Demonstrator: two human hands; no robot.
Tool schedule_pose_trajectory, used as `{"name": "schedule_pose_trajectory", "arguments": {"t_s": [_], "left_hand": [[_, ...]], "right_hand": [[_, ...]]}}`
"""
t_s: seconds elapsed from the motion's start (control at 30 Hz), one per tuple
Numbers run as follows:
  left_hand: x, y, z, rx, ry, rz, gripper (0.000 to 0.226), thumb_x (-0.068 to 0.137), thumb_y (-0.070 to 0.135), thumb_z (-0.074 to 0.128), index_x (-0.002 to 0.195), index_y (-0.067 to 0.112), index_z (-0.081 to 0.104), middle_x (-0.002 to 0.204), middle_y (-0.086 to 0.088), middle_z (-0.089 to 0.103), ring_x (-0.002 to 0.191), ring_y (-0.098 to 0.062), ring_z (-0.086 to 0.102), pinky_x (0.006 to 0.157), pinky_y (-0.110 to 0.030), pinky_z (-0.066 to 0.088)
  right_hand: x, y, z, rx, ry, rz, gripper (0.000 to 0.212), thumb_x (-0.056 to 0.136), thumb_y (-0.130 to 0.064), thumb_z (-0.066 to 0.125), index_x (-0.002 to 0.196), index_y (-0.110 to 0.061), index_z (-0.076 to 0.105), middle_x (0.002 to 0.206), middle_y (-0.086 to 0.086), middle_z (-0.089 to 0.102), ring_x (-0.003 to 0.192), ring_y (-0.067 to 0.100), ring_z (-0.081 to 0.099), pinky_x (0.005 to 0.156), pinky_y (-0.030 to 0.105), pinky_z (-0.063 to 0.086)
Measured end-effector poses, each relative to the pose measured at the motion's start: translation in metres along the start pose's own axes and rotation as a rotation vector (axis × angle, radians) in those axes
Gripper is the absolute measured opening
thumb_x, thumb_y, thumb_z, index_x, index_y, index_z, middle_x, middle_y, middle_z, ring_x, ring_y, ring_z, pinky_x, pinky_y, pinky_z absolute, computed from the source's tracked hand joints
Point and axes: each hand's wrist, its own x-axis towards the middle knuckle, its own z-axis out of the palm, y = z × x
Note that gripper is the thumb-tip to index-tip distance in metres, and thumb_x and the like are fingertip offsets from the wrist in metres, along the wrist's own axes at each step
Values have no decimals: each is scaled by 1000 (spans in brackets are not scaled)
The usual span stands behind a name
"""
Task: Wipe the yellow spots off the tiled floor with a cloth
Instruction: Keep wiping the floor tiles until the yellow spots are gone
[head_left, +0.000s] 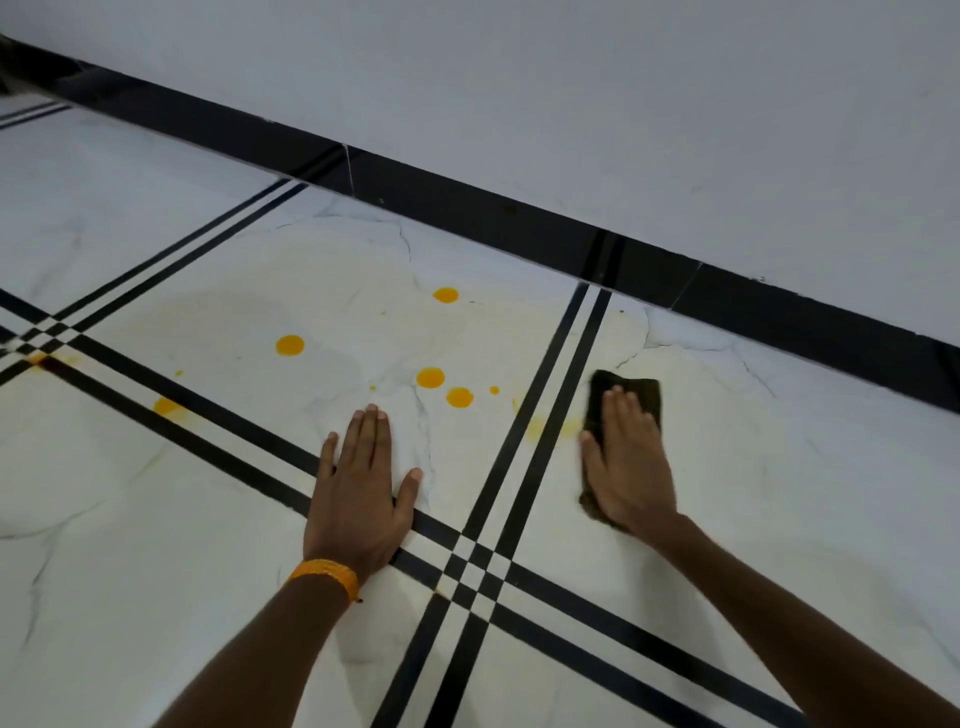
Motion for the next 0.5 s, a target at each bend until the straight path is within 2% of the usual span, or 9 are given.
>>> {"name": "schedule_pose_trajectory", "arguments": {"t_s": [0.07,0.17,0.23,0.33,0.4,0.43,0.5], "left_hand": [[0,-1,1,-12,-2,-6,80,96,56,16,158,6,13,165,-11,16,153,-22,12,124,-48,13],[5,-2,0,-10,-14,-8,80,96,57,15,158,7,12,166,-11,14,154,-21,11,125,-47,13],[7,-3,-2,-9,-11,-8,81,95,57,14,158,7,11,166,-11,14,154,-22,11,125,-47,12],[8,-3,-4,-3,-14,-2,81,95,57,14,158,7,11,166,-11,13,154,-22,11,125,-47,11],[6,-3,-3,-4,-8,-1,80,95,56,16,158,6,12,165,-11,14,154,-22,12,125,-48,13],[4,-3,-3,-5,-13,-7,80,95,56,16,158,6,12,165,-12,15,154,-23,12,124,-48,13],[3,1,-3,-11,-19,-10,80,95,56,15,158,6,13,165,-12,15,153,-23,13,124,-48,13]], "right_hand": [[30,13,-2,-14,27,185,77,101,-54,10,159,-4,16,167,15,18,156,30,12,127,49,13],[86,-5,-3,7,36,293,76,102,-52,10,159,-2,14,168,16,14,156,31,9,126,49,12],[95,-26,0,7,24,166,70,106,-48,17,160,-4,14,168,14,14,156,29,9,127,48,12],[37,-37,-2,-12,-107,-271,68,105,-51,14,162,-13,9,168,0,3,157,16,-2,128,38,4],[8,-13,-7,13,-143,-353,68,104,-54,14,162,-18,9,168,-5,4,156,12,-3,127,36,4],[11,3,-10,18,-106,-295,70,103,-54,15,162,-17,11,167,-2,7,156,15,2,127,38,7],[40,31,-13,-25,6,-30,74,102,-53,15,160,-8,19,166,10,19,155,28,16,126,49,17]]}}
